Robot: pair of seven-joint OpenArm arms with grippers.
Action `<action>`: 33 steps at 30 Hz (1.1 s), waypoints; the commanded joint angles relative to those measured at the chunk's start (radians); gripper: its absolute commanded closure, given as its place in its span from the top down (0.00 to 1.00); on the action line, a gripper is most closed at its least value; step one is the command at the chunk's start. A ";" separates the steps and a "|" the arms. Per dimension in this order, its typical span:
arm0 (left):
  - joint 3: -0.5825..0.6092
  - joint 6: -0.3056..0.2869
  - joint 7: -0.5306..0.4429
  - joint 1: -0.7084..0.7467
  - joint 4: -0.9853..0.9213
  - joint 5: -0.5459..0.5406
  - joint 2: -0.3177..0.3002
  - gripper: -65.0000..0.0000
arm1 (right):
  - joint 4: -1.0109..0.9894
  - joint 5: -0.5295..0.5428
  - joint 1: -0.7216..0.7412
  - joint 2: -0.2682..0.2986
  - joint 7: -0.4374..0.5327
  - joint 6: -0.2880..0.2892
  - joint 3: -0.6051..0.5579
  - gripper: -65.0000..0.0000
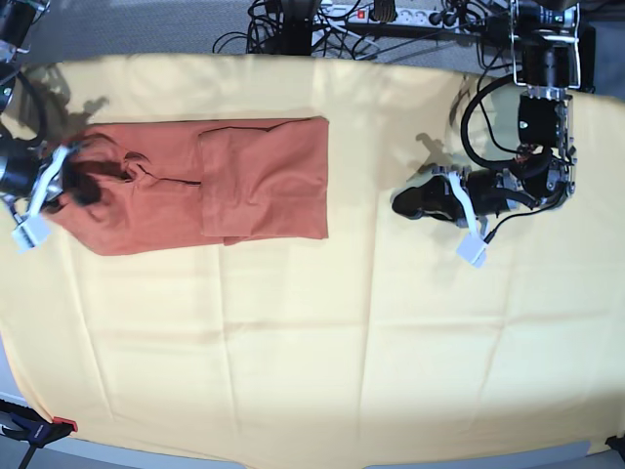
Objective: Fold the T-shirt properly
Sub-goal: 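Fold the strip's other end over the stack with the right gripper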
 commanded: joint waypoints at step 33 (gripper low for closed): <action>-0.004 -0.008 -0.016 -0.009 0.014 -0.043 -0.020 0.00 | 0.109 -0.339 0.050 -0.404 0.298 -0.002 -0.441 0.04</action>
